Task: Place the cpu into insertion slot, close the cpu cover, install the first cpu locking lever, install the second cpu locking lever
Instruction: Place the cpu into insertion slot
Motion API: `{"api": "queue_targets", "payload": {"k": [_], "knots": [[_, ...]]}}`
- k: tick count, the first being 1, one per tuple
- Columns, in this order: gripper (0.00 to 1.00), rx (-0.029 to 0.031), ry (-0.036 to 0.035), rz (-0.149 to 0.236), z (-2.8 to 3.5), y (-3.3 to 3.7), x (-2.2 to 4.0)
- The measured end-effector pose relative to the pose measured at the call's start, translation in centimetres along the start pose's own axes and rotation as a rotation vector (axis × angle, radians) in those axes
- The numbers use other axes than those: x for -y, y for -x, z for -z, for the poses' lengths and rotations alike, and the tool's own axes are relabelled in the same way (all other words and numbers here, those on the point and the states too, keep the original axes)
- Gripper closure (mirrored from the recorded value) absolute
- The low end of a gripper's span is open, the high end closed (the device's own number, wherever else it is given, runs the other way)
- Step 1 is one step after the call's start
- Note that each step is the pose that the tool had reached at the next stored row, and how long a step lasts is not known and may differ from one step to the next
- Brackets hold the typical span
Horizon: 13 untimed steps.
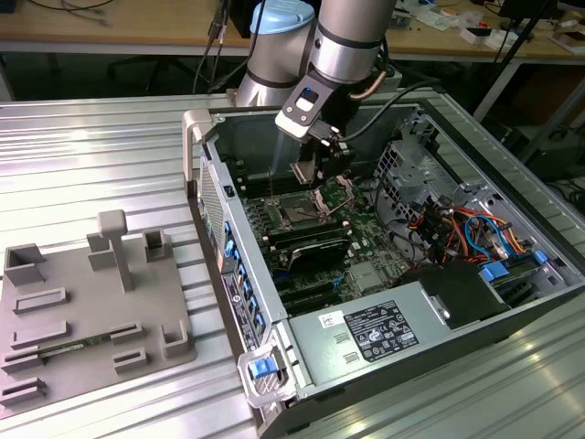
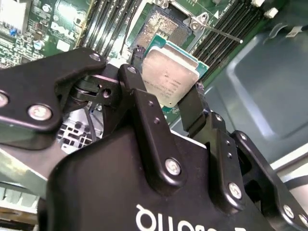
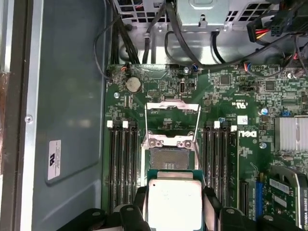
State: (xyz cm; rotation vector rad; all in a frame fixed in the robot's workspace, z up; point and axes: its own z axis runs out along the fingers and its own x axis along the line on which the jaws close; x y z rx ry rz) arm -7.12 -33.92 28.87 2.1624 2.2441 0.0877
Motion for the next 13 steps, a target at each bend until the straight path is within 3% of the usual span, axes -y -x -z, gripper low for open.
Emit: {"api": "queue_targets", "payload": {"k": [3,4,6,13], "knots": [[0.45,-0.0029,-0.001,0.052,-0.6,-0.02,0.03],[0.45,-0.0031,-0.001,0.053,-0.78,-0.02,-0.01],[0.45,-0.0019,-0.0008,0.035,-1.47,-0.01,-0.03],[0.45,0.0006,-0.0005,-0.009,-2.75,0.01,0.02]]}}
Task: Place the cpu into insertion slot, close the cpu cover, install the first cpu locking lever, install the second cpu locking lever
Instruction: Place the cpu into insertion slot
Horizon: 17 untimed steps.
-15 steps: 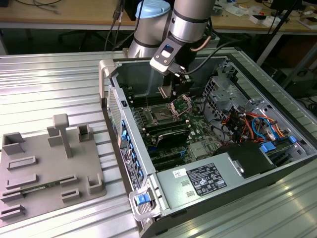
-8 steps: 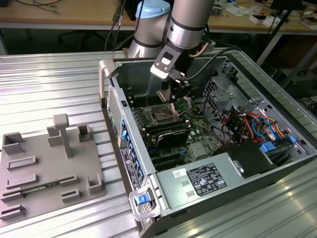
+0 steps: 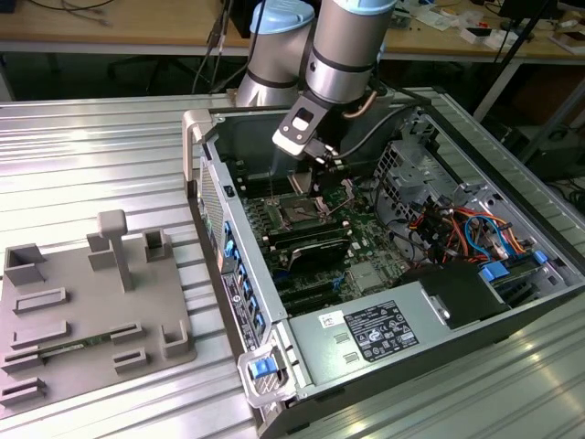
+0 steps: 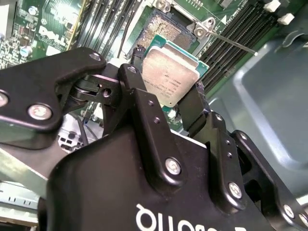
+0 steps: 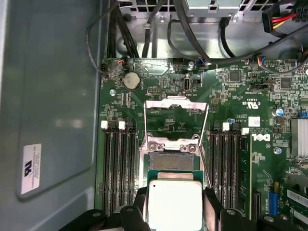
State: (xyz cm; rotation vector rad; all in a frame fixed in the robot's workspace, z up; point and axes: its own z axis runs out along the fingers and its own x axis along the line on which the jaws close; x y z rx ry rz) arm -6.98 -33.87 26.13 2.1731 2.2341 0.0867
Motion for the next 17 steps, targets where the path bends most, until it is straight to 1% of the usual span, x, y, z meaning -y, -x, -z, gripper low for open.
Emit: {"api": "queue_targets", "payload": {"k": [5,7,11,13,17], "knots": [[0.45,0.0004,-0.0027,-0.009,-1.11,0.02,0.06],[0.45,0.0005,-0.0043,-0.013,-1.68,0.03,0.1],[0.45,0.0008,-0.0059,-0.017,-2.41,0.05,0.14],[0.45,0.0008,-0.0067,-0.02,-3.02,0.06,0.16],[0.45,0.0011,-0.0078,-0.025,-3.76,0.07,0.15]]}}
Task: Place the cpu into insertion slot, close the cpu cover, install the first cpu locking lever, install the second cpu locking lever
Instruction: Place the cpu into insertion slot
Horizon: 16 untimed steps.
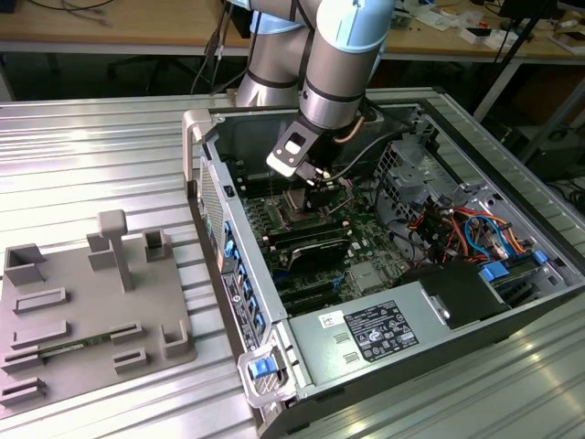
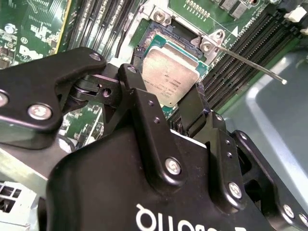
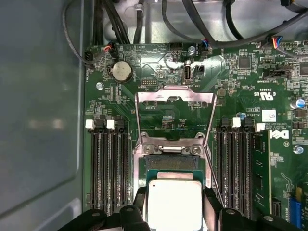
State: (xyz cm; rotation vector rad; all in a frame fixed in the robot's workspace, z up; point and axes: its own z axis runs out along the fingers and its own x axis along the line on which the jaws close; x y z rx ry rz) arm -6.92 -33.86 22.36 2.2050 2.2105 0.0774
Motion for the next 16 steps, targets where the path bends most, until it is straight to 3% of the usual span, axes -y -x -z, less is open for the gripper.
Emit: {"api": "queue_targets", "payload": {"k": [2,16], "knots": [[0.45,0.0001,-0.0001,-0.001,-0.31,0.01,-0.01],[0.45,0.0001,-0.0001,-0.001,-0.42,0.01,0.0]]}}
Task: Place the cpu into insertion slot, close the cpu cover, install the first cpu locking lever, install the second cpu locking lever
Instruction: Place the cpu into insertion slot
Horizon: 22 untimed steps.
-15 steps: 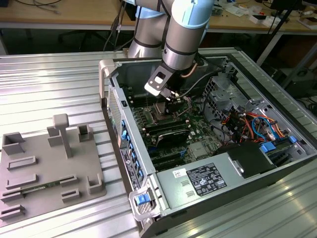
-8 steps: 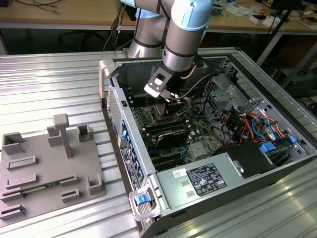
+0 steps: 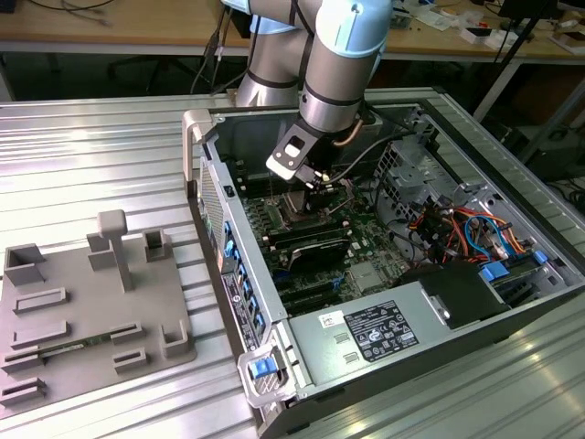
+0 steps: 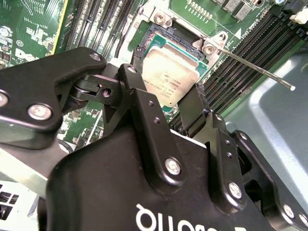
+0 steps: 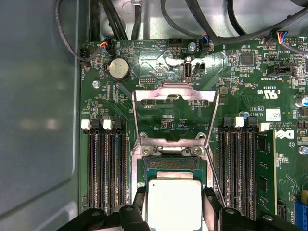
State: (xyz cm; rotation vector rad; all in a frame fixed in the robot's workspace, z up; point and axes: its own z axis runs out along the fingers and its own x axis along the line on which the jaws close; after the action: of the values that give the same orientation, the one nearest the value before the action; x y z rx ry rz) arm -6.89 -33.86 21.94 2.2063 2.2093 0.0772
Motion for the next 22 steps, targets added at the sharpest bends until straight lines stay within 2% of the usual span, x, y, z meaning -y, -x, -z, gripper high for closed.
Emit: {"api": "queue_targets", "payload": {"k": [2,3,4,17,22], "knots": [[0.45,0.0011,0.0003,0.0,-0.06,-0.01,-0.01],[0.45,0.0048,0.0002,0.0,-0.15,-0.01,0.0],[0.45,0.0057,-0.0001,0.0,-0.22,-0.02,0.01],[0.45,0.0054,-0.0033,0.008,-1.81,-0.24,-0.15],[0.45,0.0056,-0.0034,0.005,-1.89,-0.32,-0.21]]}}
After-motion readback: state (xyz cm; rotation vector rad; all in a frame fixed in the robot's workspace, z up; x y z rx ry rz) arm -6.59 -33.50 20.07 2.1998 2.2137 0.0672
